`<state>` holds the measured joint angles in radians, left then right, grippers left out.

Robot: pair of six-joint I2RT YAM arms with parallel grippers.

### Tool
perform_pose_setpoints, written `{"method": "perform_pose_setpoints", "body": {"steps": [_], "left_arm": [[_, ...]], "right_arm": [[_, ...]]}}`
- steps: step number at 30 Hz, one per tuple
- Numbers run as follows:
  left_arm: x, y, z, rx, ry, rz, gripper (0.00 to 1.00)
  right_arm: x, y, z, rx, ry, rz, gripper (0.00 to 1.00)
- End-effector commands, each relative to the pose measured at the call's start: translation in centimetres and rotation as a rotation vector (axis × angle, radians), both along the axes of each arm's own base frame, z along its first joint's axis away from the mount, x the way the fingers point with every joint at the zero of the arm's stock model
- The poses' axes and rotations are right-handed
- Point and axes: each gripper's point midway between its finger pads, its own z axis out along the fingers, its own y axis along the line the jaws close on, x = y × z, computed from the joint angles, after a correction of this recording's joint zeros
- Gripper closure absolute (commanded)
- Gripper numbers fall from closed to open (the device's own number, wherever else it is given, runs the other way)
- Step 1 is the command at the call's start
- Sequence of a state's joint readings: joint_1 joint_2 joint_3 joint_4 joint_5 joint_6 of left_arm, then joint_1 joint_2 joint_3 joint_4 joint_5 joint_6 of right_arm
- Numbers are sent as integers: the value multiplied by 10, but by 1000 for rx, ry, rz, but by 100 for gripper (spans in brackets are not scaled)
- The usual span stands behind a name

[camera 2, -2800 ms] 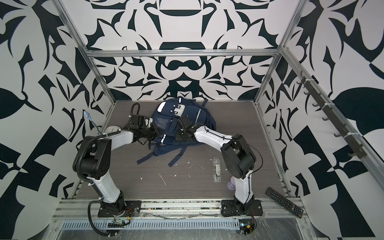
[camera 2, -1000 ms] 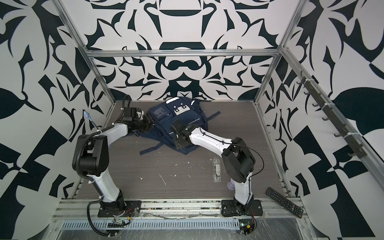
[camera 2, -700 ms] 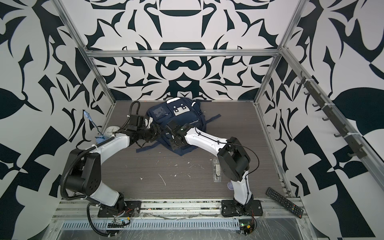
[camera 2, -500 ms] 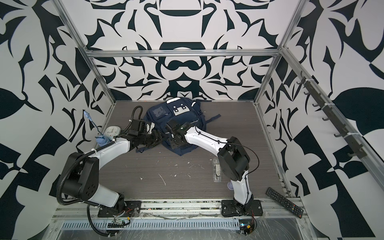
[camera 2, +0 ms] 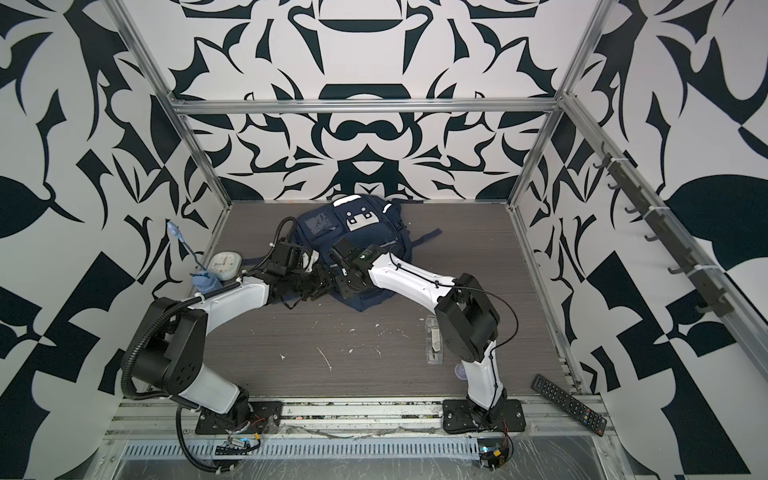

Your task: Pack the student bag

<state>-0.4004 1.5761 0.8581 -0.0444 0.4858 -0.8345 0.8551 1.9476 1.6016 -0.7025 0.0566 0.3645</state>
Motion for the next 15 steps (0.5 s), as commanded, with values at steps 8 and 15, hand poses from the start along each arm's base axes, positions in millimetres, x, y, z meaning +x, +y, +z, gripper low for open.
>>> {"method": "perform_pose_setpoints", "body": {"steps": [8,15], "left_arm": [[15,-5,-11,-6,4,41,55],[31,-10,-9,-16,-8,54,71]], "right_arm": [[-3,12,30,77,-41,13,100],[-6,6,27,62,-40,8,100]]}}
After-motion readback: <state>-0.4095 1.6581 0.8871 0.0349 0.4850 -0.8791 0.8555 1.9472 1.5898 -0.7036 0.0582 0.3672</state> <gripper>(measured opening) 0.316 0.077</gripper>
